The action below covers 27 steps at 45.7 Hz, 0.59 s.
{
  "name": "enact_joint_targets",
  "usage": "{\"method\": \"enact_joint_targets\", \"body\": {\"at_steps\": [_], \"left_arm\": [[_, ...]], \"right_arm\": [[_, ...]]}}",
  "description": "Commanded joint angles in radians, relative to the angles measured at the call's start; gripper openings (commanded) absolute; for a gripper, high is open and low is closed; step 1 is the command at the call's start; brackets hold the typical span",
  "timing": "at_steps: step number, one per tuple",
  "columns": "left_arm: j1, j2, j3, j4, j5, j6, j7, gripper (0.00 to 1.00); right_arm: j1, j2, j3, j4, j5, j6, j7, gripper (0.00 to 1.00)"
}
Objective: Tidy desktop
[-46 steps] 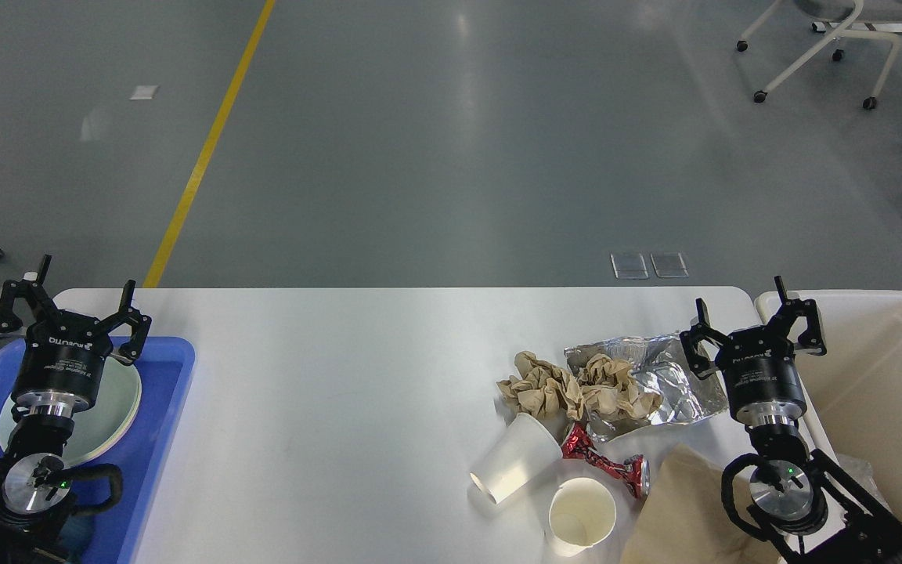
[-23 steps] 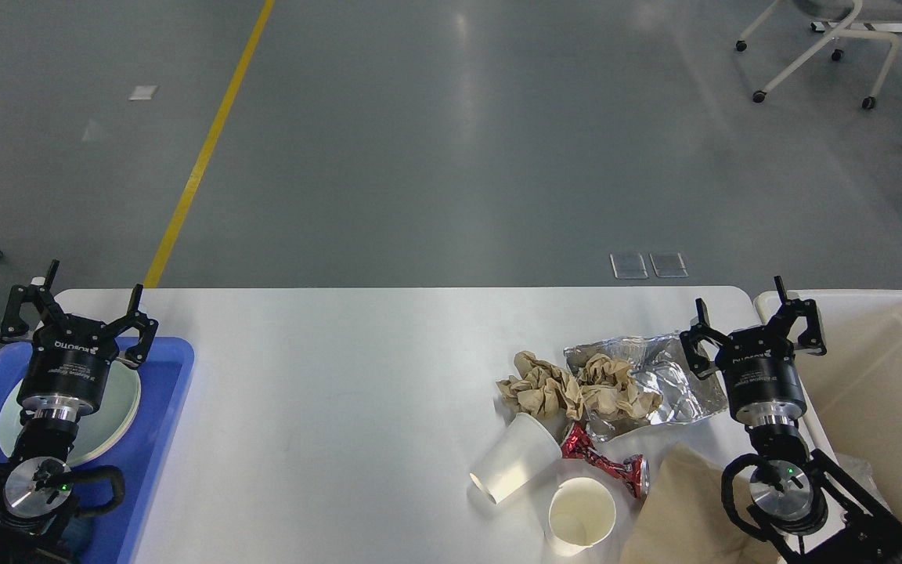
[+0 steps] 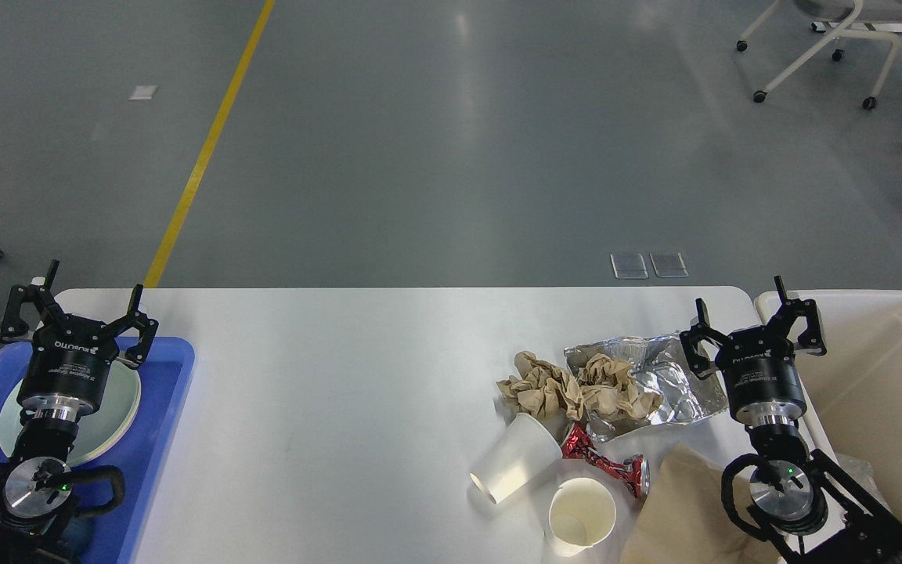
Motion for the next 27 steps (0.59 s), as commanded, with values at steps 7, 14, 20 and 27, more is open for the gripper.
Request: {"method": "enact_joint_targets", "body": {"at_steps": [7,14,20,27], "left_arm": [[0.000,0.000,0.000,0.000,0.000,0.002,0.000,0.97],[0.000,0.000,0.000,0.000,0.000,0.000,0.000,0.97],[0.000,0.000,0.000,0.000,0.000,0.000,0.000,0.97],[0.000,0.000,0.000,0.000,0.000,0.000,0.000,0.97]], "right_arm": [[0.011,0.000,0.011,-0.014,0.002,-0.003,-0.003,1.00],[0.029,0.000,0.008,-0.014,0.046,0.000,-0.002,1.00],[0.029,-0.002,0.010,-0.021,0.057,0.000,-0.003,1.00],[0.037,0.000,0.008,-0.028,0.057,-0.012,-0.002,1.00]]}}
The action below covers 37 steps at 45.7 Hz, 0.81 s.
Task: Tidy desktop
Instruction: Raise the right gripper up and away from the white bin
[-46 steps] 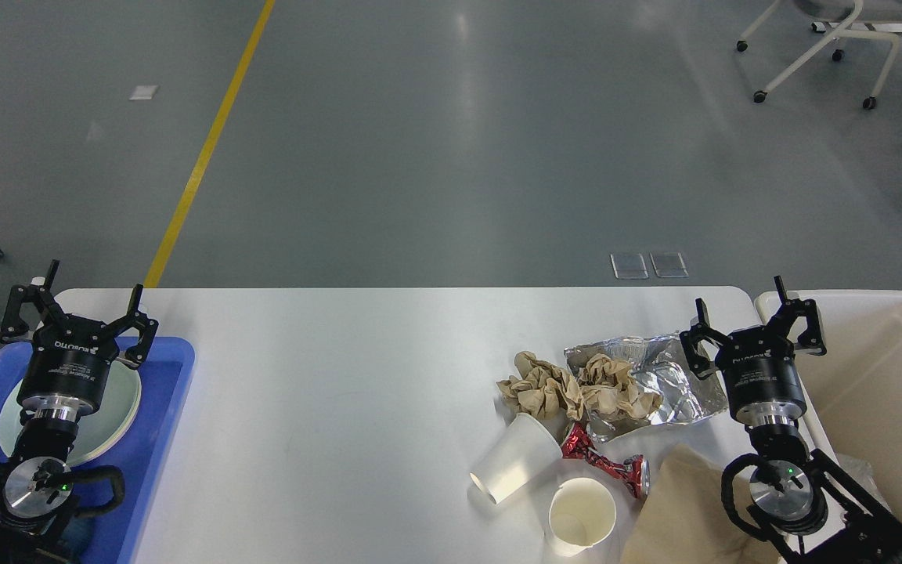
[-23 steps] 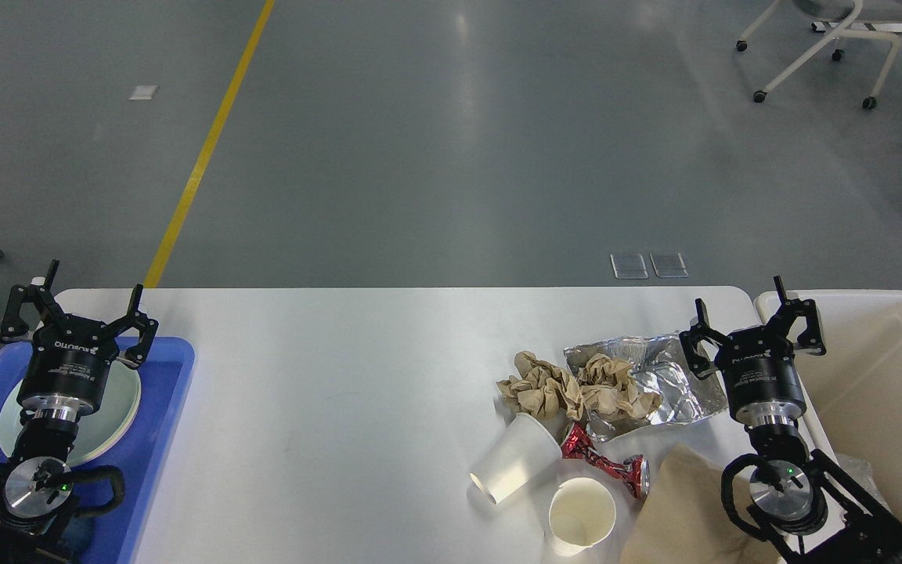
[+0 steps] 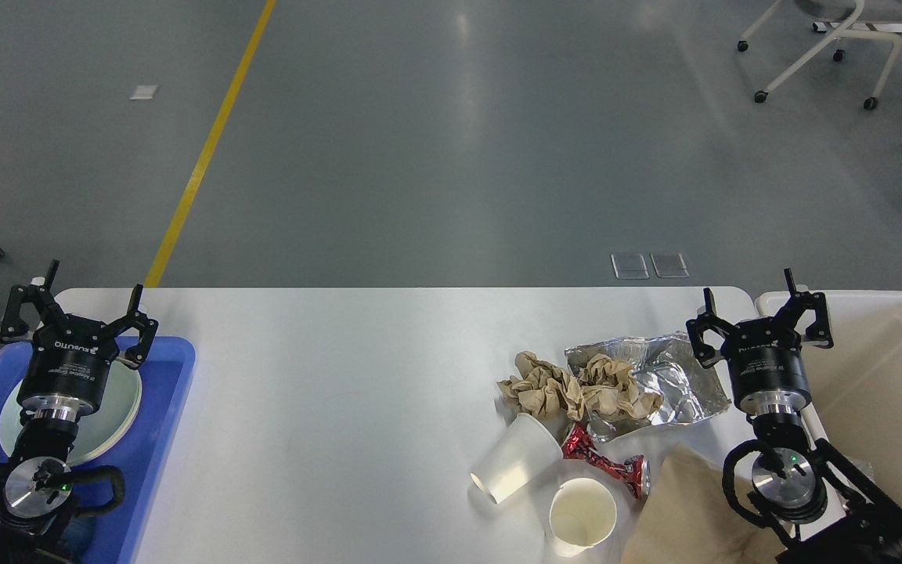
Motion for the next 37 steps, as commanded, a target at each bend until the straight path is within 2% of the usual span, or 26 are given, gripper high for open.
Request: {"method": "enact_joint_targets", "body": {"at_steps": [1,13,37], "left_arm": [[0.000,0.000,0.000,0.000,0.000,0.000,0.000,0.97],[0.000,0.000,0.000,0.000,0.000,0.000,0.000,0.97],[0.000,0.000,0.000,0.000,0.000,0.000,0.000,0.97]], "right_arm": [[0.008,0.002,0.000,-0.011,0.000,-0.011,0.001,1.00],[0.034,-0.006,-0.012,-0.097,0.000,-0.004,-0.001,1.00],[0.036,-0.016,-0.032,-0.111,-0.013,0.004,-0.011,1.00]]}}
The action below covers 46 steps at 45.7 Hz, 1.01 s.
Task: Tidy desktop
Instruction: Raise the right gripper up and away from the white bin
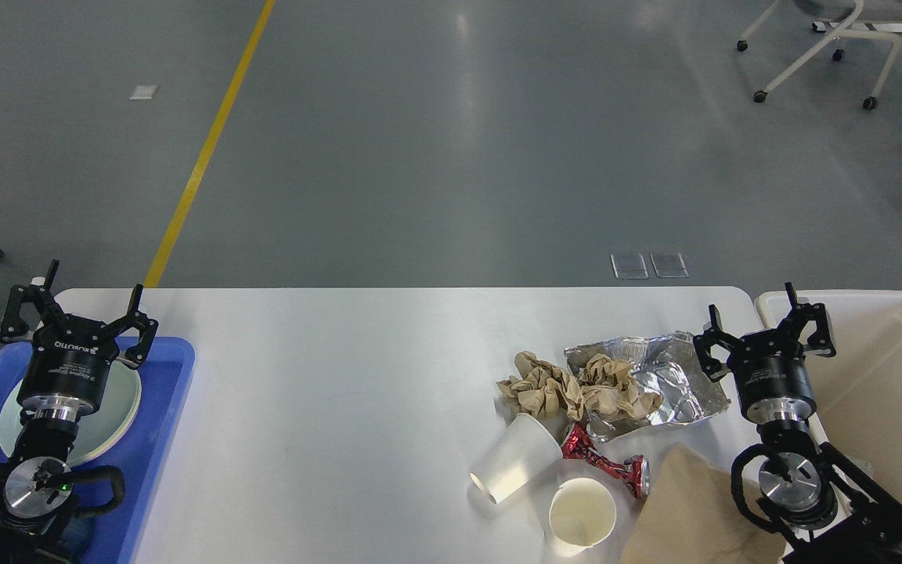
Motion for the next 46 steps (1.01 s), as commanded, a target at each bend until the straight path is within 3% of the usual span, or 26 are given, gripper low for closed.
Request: {"method": "enact_joint_targets", "body": {"at_steps": [1,10,22,33,39,46], "left_arm": [[0.000,0.000,0.000,0.000,0.000,0.000,0.000,0.97],[0.000,0.000,0.000,0.000,0.000,0.000,0.000,0.97],[0.000,0.000,0.000,0.000,0.000,0.000,0.000,0.97],[0.000,0.000,0.000,0.000,0.000,0.000,0.000,0.97],[0.000,0.000,0.000,0.000,0.000,0.000,0.000,0.97],[0.000,0.000,0.000,0.000,0.000,0.000,0.000,0.97]], "right_arm": [[0.002,-0.005,0.000,0.001,-0.012,0.002,0.001,1.00],[0.004,-0.002,-0.003,0.018,-0.010,0.008,0.004,1.00],[0.047,-0.011,0.000,0.015,-0.010,0.189,0.009,1.00],[0.070,-0.014,-0.012,0.018,-0.006,0.197,0.010,1.00],[0.084,-0.061,-0.139,0.026,0.003,0.197,0.012,1.00],[0.191,-0.202,-0.333,0.026,0.002,0.201,0.012,1.00]]}}
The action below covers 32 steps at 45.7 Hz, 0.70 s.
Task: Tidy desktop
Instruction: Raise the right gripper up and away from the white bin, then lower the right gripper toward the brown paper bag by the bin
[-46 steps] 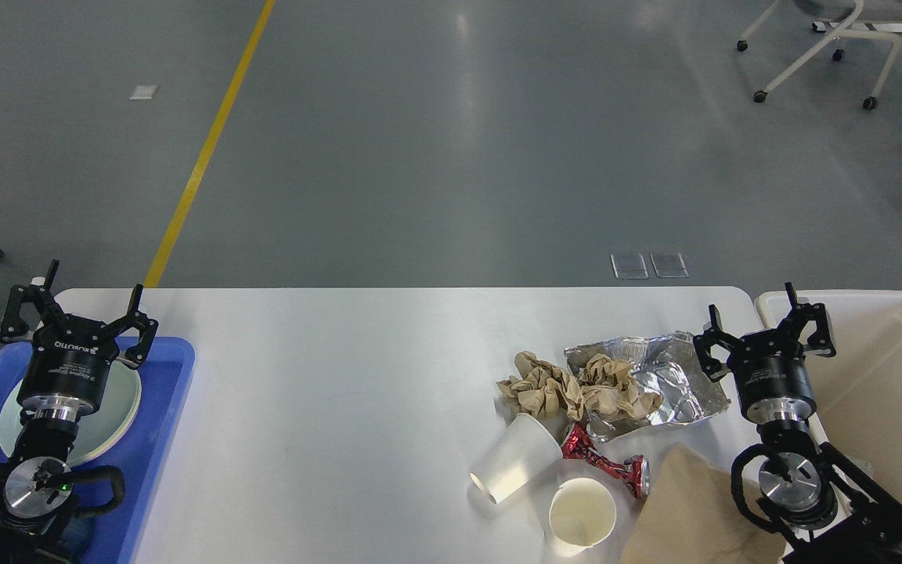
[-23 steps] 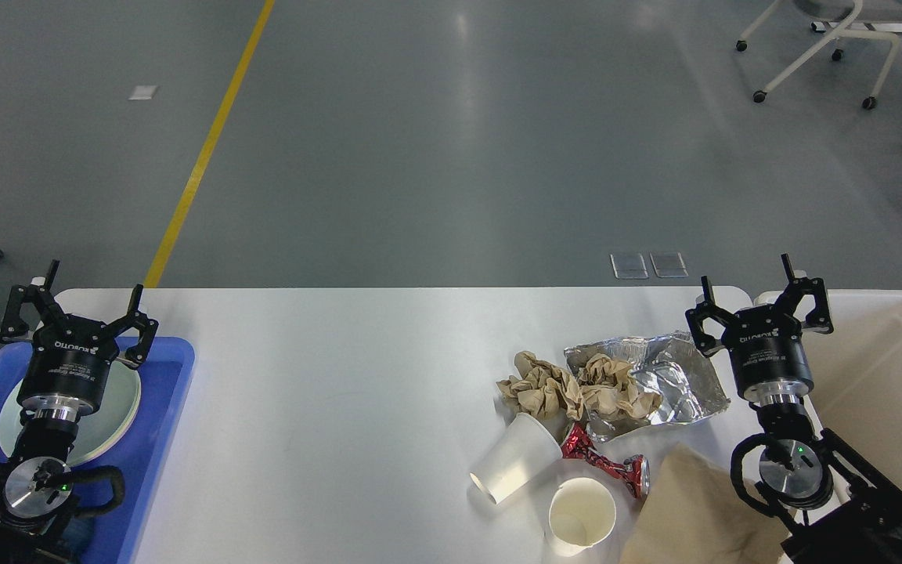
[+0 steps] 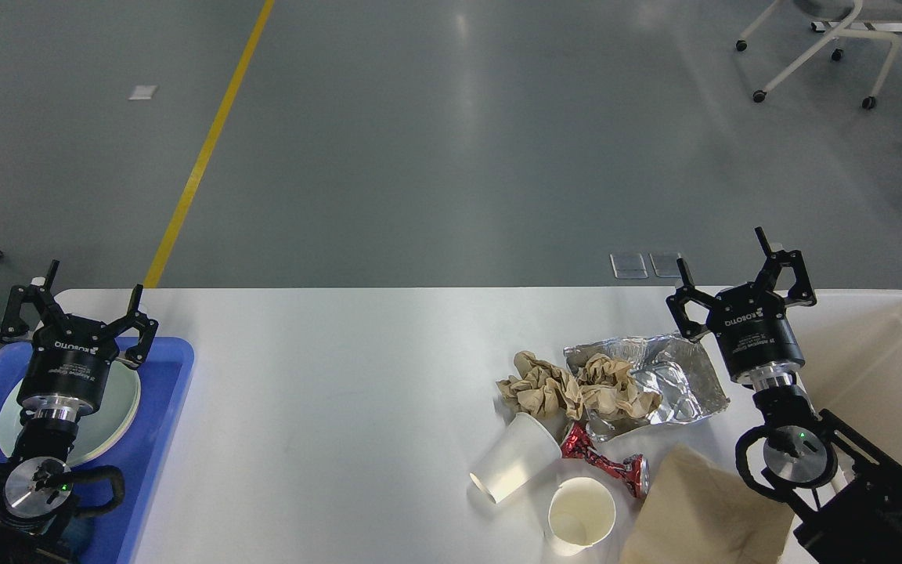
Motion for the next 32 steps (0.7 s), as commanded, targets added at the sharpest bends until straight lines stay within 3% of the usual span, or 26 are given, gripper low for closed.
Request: {"method": "enact_joint_targets", "body": {"at_steps": [1,6,16,26,32], "left_arm": [[0.000,0.000,0.000,0.000,0.000,0.000,0.000,0.97],[0.000,0.000,0.000,0.000,0.000,0.000,-0.001,0.97],[0.000,0.000,0.000,0.000,0.000,0.000,0.000,0.97],[0.000,0.000,0.000,0.000,0.000,0.000,0.000,0.97],[0.000,0.000,0.000,0.000,0.000,0.000,0.000,0.97]], "right_arm": [[0.100,-0.134,-0.181,0.001,-0.001,0.007,0.000,1.00],[0.267,-0.264,-0.443,0.000,-0.001,0.052,0.000,1.00],[0.670,-0.398,-1.100,0.009,-0.001,0.128,0.000,1.00],[1.057,-0.372,-1.669,0.052,-0.006,0.208,-0.003,1.00],[1.293,-0.248,-2.031,0.115,-0.002,0.247,-0.006,1.00]]}}
